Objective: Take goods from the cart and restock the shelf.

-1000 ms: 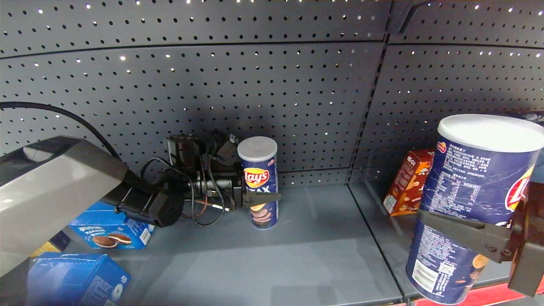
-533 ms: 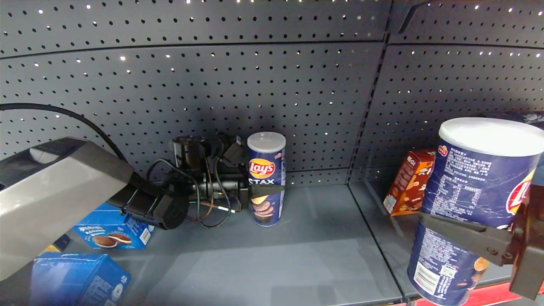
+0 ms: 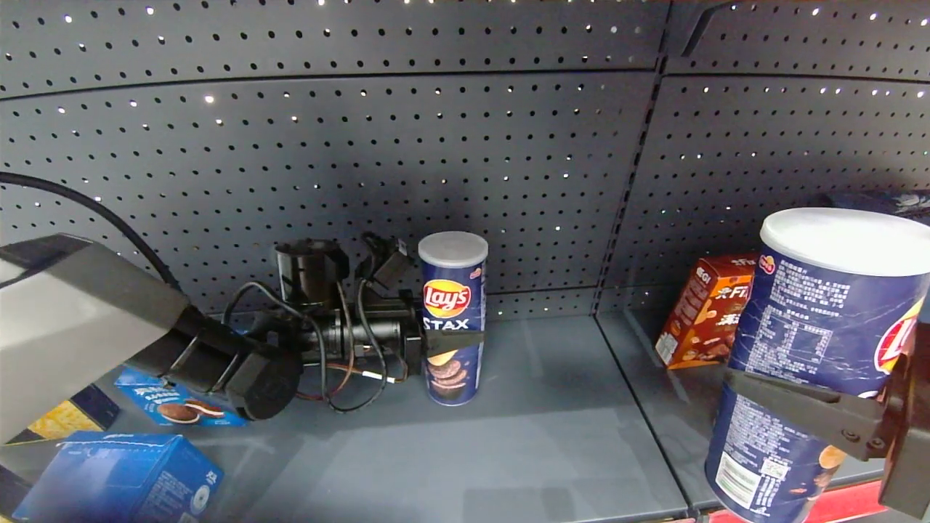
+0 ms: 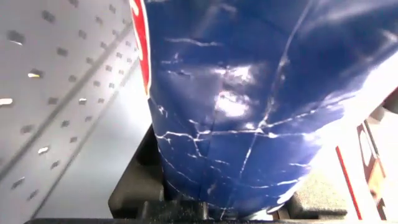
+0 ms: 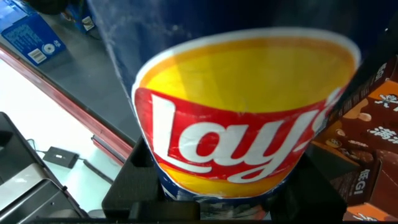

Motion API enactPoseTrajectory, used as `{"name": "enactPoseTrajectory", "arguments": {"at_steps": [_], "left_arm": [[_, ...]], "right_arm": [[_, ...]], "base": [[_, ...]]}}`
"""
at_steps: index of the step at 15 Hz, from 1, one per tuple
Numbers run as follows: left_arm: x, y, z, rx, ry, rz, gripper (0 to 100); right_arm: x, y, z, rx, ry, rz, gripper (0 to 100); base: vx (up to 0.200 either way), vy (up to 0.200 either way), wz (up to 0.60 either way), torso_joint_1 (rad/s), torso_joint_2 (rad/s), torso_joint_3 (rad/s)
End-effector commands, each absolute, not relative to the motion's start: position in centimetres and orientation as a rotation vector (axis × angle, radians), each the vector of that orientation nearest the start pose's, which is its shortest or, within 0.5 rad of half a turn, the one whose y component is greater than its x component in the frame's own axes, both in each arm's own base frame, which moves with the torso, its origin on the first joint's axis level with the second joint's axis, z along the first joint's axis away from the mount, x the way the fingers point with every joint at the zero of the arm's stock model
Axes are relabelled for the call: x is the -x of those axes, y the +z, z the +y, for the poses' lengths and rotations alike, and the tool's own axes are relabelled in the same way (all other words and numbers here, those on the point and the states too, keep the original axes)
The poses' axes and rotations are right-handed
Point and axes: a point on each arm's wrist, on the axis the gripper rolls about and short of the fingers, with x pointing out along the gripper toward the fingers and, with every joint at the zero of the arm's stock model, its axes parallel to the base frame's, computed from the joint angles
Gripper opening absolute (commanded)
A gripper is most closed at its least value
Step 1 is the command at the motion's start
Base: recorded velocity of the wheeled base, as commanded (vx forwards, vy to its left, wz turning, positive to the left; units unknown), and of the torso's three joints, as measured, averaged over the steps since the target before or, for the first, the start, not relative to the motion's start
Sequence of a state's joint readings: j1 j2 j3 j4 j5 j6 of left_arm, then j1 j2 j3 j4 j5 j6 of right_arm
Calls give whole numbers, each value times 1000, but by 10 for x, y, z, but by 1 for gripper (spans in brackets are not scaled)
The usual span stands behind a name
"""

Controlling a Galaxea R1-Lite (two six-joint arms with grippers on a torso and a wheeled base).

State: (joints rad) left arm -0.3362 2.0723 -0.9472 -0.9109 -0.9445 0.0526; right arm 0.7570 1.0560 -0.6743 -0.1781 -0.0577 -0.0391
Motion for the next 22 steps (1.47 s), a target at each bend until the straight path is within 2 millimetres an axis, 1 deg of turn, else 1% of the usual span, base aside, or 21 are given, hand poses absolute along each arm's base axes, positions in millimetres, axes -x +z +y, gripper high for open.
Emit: {"name": "enactPoseTrajectory", "arguments": {"at_steps": [1, 3, 6, 11, 13, 15, 16, 17, 20, 22], "left_arm": [[-325, 149, -134, 2, -1237, 125, 0], [-311, 159, -136, -10, -1185, 110, 0], [-286, 163, -141, -21, -1147, 115, 0], [-254, 157, -146, -31, -1098, 160, 0], [-248, 155, -148, -36, -1075, 152, 0], [-236, 147, -153, -43, -1021, 130, 0], [-233, 144, -153, -43, -1021, 128, 0], [-230, 141, -152, -31, -1017, 132, 0], [-226, 141, -158, 2, -981, 125, 0], [-223, 137, -157, 0, -973, 142, 0]], "right_arm": [[-103, 245, 95, 121, 697, 172, 0], [-102, 247, 94, 117, 695, 164, 0], [-98, 249, 91, 112, 694, 147, 0], [-96, 250, 88, 112, 680, 139, 0], [-95, 250, 88, 111, 680, 134, 0], [-95, 250, 88, 111, 679, 134, 0], [-95, 250, 88, 111, 679, 134, 0], [-95, 251, 87, 110, 677, 132, 0], [-95, 251, 87, 108, 677, 132, 0], [-94, 252, 87, 108, 677, 127, 0]], "base": [[0, 0, 0, 0, 0, 0], [0, 0, 0, 0, 0, 0], [0, 0, 0, 0, 0, 0], [0, 0, 0, 0, 0, 0], [0, 0, 0, 0, 0, 0], [0, 0, 0, 0, 0, 0], [0, 0, 0, 0, 0, 0], [0, 0, 0, 0, 0, 0], [0, 0, 0, 0, 0, 0], [0, 0, 0, 0, 0, 0]]}}
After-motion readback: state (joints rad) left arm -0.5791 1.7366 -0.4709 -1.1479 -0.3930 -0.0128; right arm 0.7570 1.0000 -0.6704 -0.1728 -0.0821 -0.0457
